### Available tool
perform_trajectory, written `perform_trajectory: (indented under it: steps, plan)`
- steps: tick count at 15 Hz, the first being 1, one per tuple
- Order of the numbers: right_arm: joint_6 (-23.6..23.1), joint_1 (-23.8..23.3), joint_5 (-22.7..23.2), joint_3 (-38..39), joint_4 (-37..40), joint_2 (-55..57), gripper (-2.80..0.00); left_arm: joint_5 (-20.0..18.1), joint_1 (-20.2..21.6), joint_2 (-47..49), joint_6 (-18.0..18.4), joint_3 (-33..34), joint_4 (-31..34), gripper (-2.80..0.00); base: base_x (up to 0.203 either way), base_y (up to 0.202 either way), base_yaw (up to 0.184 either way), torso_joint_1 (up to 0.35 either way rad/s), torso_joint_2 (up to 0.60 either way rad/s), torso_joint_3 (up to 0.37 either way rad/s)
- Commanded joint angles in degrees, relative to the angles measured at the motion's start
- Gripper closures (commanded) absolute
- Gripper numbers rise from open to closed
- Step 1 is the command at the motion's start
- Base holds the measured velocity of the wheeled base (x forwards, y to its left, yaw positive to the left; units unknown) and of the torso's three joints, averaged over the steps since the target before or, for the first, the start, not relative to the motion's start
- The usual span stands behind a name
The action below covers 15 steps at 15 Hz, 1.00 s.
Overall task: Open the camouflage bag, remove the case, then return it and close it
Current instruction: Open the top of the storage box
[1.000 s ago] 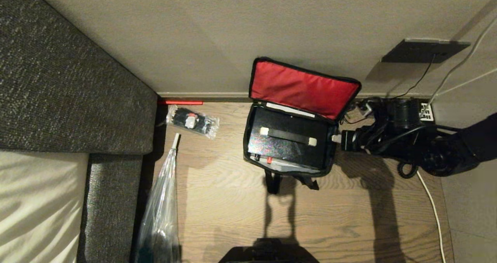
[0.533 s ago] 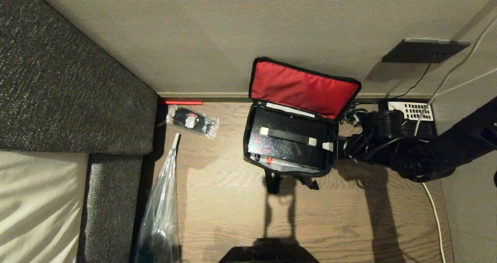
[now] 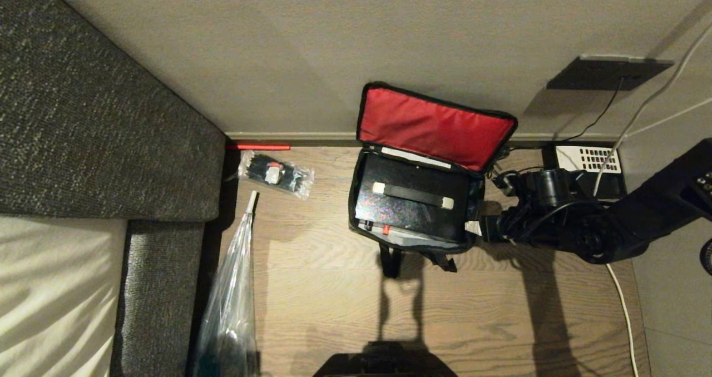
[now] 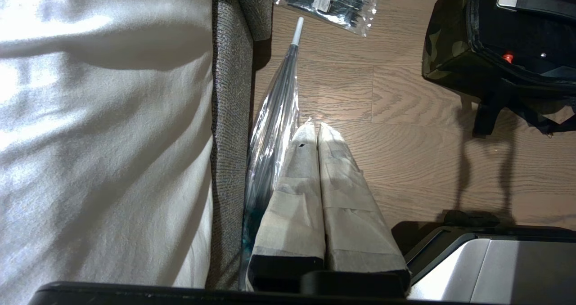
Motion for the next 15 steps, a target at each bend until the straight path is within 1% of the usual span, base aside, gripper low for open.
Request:
perform_trajectory:
  steps: [1,5,7,8,9,15]
  plan:
    - [0.1,0.0,-0.3,-0.5,-0.5,1.2,-2.80,0.0,0.0,0.0,0.0,0.0,0.0,0.00,0.000,0.000,0.000,0.000,0.00,0.000]
    - [0.6,-0.1,-1.5,-2.1,-1.7,4.5,-2.80,0.0,0.0,0.0,0.0,0.0,0.0,0.00,0.000,0.000,0.000,0.000,0.00,0.000]
    - [0.5,-0.3,-3.5,-2.3,-2.8,5.4,-2.80,0.0,0.0,0.0,0.0,0.0,0.0,0.00,0.000,0.000,0.000,0.000,0.00,0.000]
    - [0.6,-0.3,-6.1,-2.6,-2.9,6.1,-2.80,0.0,0.0,0.0,0.0,0.0,0.0,0.00,0.000,0.000,0.000,0.000,0.00,0.000]
    - [0.6,-0.3,-7.0,-3.1,-2.8,6.4,0.00,0.0,0.0,0.0,0.0,0.0,0.0,0.00,0.000,0.000,0.000,0.000,0.00,0.000]
    - [-0.4,-0.4,-7.8,-3.5,-3.0,6.2,0.00,0.0,0.0,0.0,0.0,0.0,0.0,0.00,0.000,0.000,0.000,0.000,0.00,0.000]
